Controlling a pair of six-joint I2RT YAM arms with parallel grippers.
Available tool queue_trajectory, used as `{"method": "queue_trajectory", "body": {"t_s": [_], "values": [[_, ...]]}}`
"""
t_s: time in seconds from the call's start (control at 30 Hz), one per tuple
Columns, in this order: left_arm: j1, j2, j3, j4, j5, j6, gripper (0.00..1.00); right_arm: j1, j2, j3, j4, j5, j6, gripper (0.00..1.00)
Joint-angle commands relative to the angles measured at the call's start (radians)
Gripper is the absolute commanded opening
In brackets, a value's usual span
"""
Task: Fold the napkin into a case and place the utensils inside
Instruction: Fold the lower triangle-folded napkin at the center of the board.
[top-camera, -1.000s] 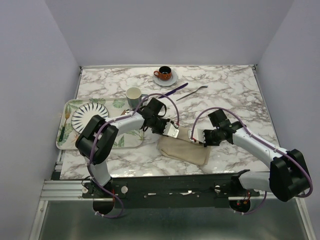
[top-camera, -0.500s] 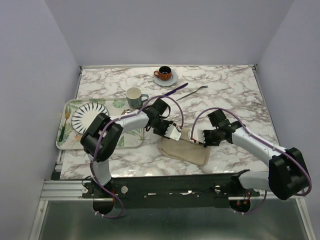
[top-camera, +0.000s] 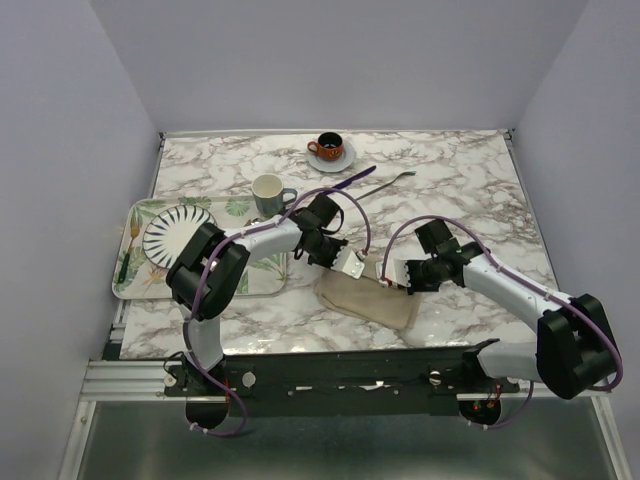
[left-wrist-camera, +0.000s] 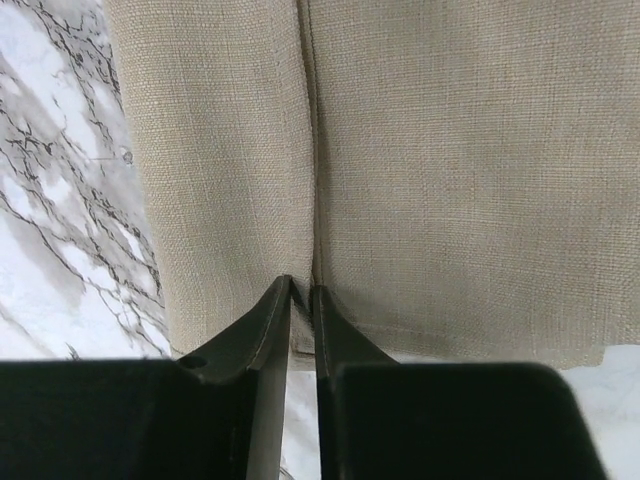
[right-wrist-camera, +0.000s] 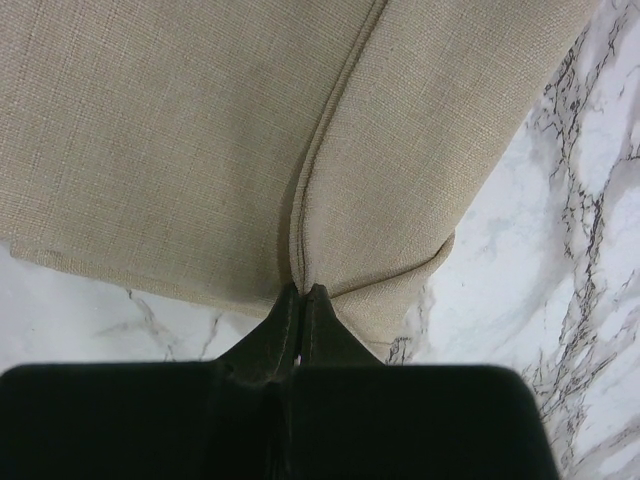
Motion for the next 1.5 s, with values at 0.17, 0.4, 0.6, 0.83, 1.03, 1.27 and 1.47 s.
{"method": "queue_trajectory", "body": {"t_s": [0.17,0.4,0.6,0.83,1.03,1.27,1.47], "values": [[0.003,0.027,0.076,-0.054,-0.006,-0.051,0.02,-0.001,-0.019,0.000,0.011,0.014,-0.015,0.01],[0.004,0.038,0.071,-0.066,-0.027,-0.028,0.09,-0.003,-0.030,-0.005,0.015,0.016,-0.018,0.01],[-0.004,0.045,0.051,-0.054,-0.067,-0.014,0.30,-0.003,-0.023,-0.002,0.021,0.011,-0.017,0.01],[-0.010,0.067,0.056,-0.048,-0.113,-0.002,0.33,-0.001,-0.006,0.010,0.025,0.011,-0.020,0.01],[-0.013,0.074,0.058,-0.057,-0.122,0.007,0.21,-0.003,-0.006,0.009,0.025,0.010,-0.023,0.01],[-0.007,0.068,0.088,-0.056,-0.092,-0.043,0.07,-0.003,-0.018,0.012,0.027,0.016,-0.025,0.01],[0.005,0.036,0.105,-0.040,-0.070,-0.082,0.00,-0.004,-0.050,0.020,0.021,0.024,-0.022,0.01]]}}
